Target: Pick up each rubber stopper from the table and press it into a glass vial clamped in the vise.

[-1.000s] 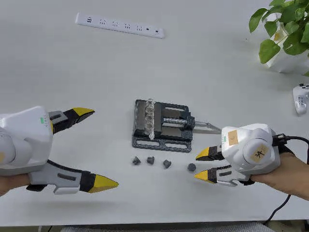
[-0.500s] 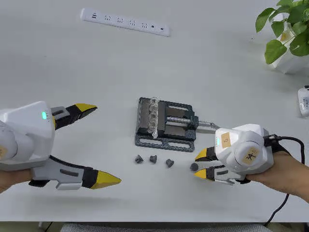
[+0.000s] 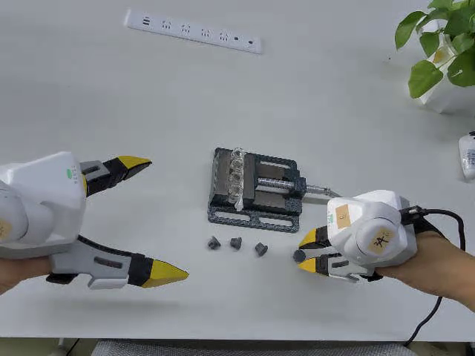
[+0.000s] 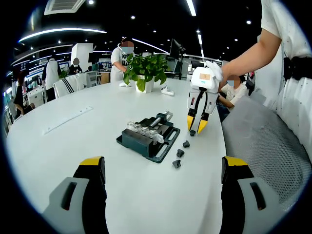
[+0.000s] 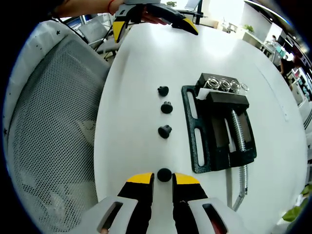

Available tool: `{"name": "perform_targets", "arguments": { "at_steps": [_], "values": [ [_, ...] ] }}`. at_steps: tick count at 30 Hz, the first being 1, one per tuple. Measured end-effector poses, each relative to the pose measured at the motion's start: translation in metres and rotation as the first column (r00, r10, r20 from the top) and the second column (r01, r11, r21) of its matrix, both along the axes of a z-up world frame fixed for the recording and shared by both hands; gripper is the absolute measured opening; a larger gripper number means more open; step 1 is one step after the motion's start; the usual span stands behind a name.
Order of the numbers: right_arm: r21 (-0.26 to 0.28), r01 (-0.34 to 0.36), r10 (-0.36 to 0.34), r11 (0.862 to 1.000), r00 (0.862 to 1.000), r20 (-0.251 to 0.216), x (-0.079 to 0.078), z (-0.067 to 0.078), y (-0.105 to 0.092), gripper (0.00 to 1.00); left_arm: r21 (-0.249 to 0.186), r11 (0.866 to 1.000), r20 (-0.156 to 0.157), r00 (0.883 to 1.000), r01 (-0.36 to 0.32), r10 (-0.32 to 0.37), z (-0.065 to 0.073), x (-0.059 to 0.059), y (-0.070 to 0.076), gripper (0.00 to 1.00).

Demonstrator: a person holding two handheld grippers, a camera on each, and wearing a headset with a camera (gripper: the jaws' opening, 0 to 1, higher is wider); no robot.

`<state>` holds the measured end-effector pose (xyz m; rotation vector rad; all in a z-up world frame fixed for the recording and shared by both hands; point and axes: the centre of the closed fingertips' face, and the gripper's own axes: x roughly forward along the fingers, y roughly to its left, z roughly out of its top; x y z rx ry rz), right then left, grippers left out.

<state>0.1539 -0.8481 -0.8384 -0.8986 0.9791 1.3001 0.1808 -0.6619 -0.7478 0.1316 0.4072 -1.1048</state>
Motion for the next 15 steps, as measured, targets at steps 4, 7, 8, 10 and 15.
{"name": "perform_targets", "arguments": {
  "at_steps": [4,7,8,10,15],
  "values": [
    [-0.006,-0.004,0.004,1.0,1.0,-0.001,0.0004,0.0004,-0.0001,0.1,-0.003,1.0,0.001,1.0,-0.001,0.001,0.0006,0.0002,-0.0007,0.99],
    [-0.008,-0.008,0.008,1.0,1.0,0.001,0.0009,0.0004,-0.0002,0.1,-0.004,1.0,0.001,1.0,-0.002,0.002,0.0006,0.0002,-0.0007,0.99],
    [-0.008,-0.009,0.009,1.0,1.0,0.0,0.0009,0.0006,-0.0001,0.1,-0.004,1.0,-0.001,1.0,-0.002,0.002,0.0004,0.0001,-0.0007,0.99],
    [-0.01,-0.012,0.012,1.0,1.0,0.002,0.0015,0.0008,-0.0001,0.1,-0.004,1.0,0.0,1.0,-0.002,0.002,0.0002,0.0001,-0.0004,0.99],
    [-0.02,-0.018,0.018,1.0,1.0,0.002,0.0028,-0.0005,-0.0019,0.1,-0.007,1.0,-0.001,1.0,-0.003,0.003,0.0007,0.0,-0.0004,0.99]
  ]
}}
